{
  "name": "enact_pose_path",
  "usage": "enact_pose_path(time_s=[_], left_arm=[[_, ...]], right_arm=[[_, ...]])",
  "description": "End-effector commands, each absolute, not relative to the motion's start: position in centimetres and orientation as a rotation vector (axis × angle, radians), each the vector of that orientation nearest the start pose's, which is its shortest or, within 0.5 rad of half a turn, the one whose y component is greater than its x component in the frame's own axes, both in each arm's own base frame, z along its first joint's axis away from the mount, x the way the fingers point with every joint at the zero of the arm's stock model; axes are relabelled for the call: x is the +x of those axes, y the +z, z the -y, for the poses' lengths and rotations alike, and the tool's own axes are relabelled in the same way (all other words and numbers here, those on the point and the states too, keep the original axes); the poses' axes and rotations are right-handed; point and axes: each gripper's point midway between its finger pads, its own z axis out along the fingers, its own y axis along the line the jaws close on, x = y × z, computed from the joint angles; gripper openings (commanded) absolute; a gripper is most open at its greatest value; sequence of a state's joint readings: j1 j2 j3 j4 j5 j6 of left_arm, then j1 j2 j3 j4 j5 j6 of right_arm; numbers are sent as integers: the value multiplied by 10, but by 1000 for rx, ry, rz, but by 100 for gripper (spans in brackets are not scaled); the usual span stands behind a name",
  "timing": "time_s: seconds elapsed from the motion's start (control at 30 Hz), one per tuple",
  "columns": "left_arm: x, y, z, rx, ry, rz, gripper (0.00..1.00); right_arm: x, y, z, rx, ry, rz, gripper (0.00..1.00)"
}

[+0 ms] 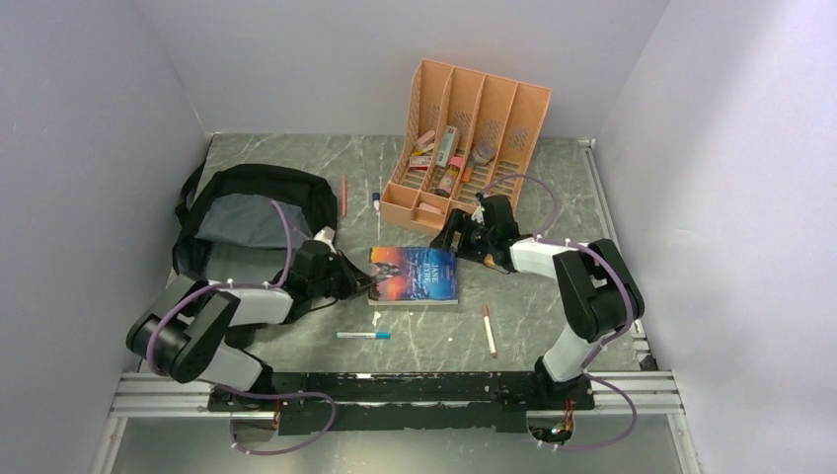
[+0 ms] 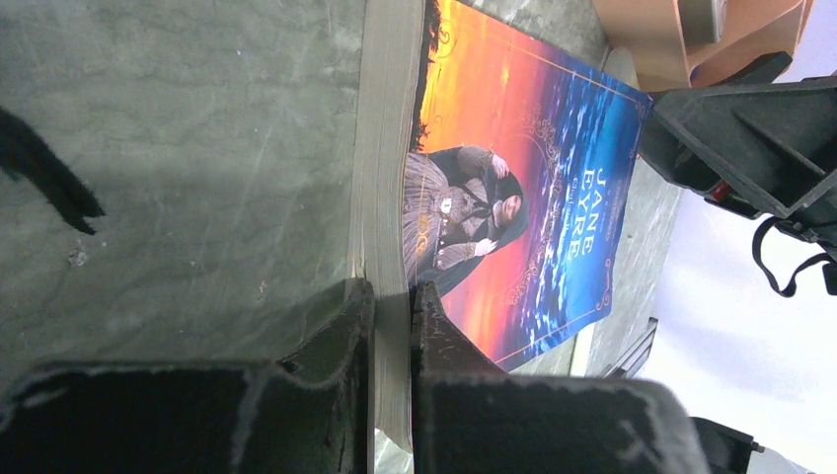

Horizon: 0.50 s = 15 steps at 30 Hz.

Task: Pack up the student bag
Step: Pick up the book from the center of the board.

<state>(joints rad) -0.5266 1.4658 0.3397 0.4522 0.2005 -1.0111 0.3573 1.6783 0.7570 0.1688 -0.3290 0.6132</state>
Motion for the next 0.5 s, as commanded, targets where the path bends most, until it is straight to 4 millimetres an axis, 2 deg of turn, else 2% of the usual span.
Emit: enact_pose_path(time_s=[0.0,0.13,0.27,0.47], left_arm=[[136,-86,148,-501,-451,-2917,5],[136,-89,149,-495,-451,-2925,5],[135,-92,150,-496,-457,-2936,5],[134,-96,150,-492,-458,-2947,5]], right_arm=[[299,-11,-205,187,864,-2606,84],[283,-5,-215,163,1009,-2600,79],[264,13,-232,90,1236,-2546,71],[253,46,-244,4,1421,-2423,63]])
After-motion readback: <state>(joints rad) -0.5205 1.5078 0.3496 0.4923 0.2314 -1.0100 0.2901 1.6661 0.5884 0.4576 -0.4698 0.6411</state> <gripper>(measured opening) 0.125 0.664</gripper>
